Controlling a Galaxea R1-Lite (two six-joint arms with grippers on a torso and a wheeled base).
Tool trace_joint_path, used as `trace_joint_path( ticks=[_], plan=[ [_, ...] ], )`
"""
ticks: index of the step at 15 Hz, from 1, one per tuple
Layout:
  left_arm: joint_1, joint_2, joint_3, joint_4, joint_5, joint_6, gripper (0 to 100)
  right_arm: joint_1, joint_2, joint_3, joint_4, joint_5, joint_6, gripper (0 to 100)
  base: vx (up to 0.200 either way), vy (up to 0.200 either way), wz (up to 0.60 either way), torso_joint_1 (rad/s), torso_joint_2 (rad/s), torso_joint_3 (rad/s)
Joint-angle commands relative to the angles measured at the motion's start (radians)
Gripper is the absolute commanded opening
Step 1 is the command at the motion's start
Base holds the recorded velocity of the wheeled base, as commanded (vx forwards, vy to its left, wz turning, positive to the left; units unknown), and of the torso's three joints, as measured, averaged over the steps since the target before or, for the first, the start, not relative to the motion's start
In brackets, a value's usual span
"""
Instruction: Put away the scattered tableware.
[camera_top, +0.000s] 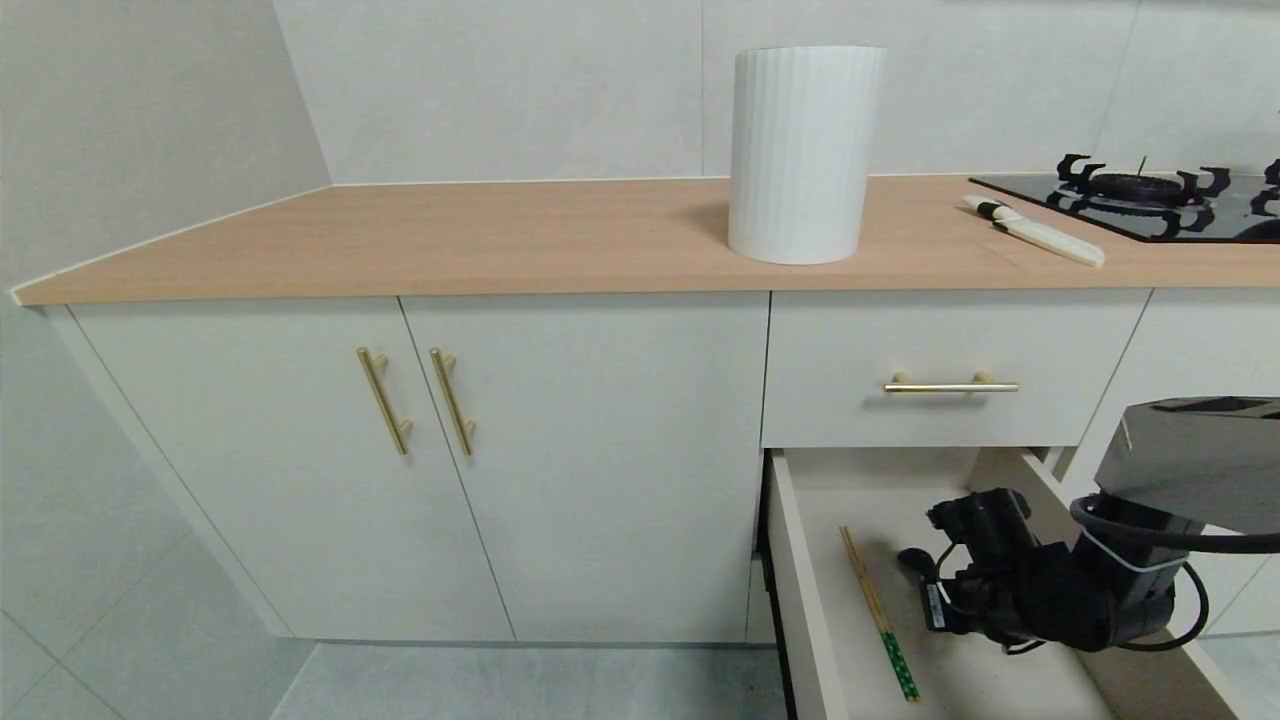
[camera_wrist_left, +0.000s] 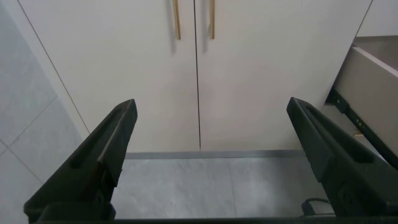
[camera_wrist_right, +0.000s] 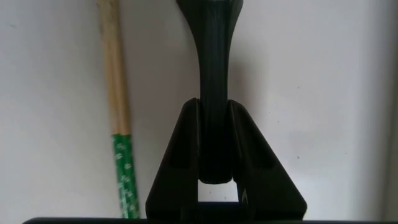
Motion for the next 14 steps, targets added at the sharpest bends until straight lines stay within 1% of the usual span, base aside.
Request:
trace_joint_path(
  ticks=[1, 8, 9, 14],
  plan=[
    [0.000, 0.000, 0.000, 0.000, 0.000, 0.000, 100, -0.001, 0.035, -0.010, -0.002, -0.009, 0.001, 0, 0.000, 0.000, 0.00, 0.000, 0.00, 0.000],
    [0.000, 0.000, 0.000, 0.000, 0.000, 0.000, 100, -0.004, 0.038, -0.015, 0.000, -0.009, 0.003, 0, 0.000, 0.000, 0.00, 0.000, 0.00, 0.000],
    [0.000, 0.000, 0.000, 0.000, 0.000, 0.000, 100, -0.005, 0.038, -0.015, -0.002, -0.009, 0.003, 100, 0.000, 0.000, 0.00, 0.000, 0.00, 0.000],
    [0.000, 0.000, 0.000, 0.000, 0.000, 0.000, 100, -0.004, 0.038, -0.018, 0.000, -0.009, 0.003, 100, 0.000, 0.000, 0.00, 0.000, 0.00, 0.000]
  ],
)
